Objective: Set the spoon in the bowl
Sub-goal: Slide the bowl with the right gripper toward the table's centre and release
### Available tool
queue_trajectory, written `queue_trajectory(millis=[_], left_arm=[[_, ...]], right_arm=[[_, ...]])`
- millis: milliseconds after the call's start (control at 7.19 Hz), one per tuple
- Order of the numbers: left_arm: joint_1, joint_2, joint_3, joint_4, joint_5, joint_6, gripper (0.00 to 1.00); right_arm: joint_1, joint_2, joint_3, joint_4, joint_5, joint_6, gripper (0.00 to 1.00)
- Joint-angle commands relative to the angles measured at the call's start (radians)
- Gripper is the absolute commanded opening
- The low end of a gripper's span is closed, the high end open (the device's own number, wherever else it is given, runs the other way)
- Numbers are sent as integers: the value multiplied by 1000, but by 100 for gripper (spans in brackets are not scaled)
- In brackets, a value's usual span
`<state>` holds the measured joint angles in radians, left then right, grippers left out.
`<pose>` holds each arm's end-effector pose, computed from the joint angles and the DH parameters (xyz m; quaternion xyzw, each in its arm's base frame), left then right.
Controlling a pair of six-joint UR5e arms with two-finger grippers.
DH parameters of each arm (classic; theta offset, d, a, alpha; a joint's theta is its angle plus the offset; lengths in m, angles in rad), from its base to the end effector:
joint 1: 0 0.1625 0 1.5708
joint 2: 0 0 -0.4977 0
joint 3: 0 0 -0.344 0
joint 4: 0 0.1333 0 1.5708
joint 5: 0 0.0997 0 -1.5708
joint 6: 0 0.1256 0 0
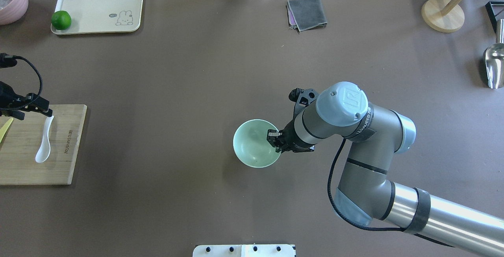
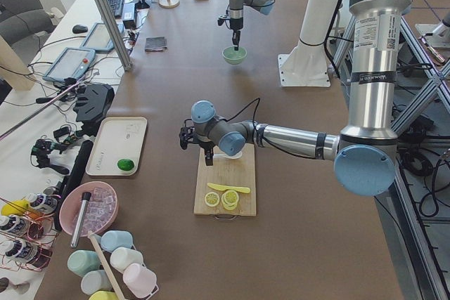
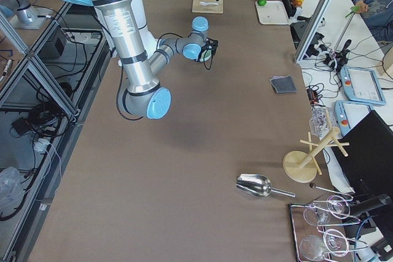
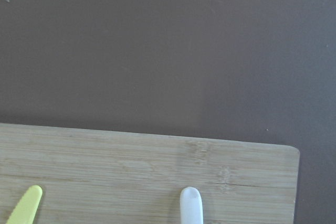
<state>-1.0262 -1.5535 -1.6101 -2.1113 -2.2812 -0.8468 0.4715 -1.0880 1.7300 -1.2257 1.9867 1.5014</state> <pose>0.1998 -0.4290 0.6799 -0.0144 0.4233 -0.0402 0.9050 -0.5482 -0.3721 0.3775 -0.0514 -0.4953 0.0762 0.8639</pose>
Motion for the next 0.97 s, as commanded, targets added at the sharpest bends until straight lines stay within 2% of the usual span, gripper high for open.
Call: queue_trajectory(millis=[0, 278, 557, 696, 835], left_arm=[[15, 24, 15, -44, 0, -6, 88], [46, 27, 15, -96, 2, -76, 84], [63, 36, 13, -108, 22, -86, 79], [63, 38, 13, -108, 22, -87, 71], [63, 38, 13, -108, 22, -87, 62]], right_arm=[[-37, 42, -36, 6, -43, 26, 0], [-48, 46, -46, 9, -51, 28, 0], [-65, 95, -90, 9, -65, 31, 2], [-70, 97, -92, 9, -71, 33, 39], [-70, 97, -90, 9, -75, 42, 99]])
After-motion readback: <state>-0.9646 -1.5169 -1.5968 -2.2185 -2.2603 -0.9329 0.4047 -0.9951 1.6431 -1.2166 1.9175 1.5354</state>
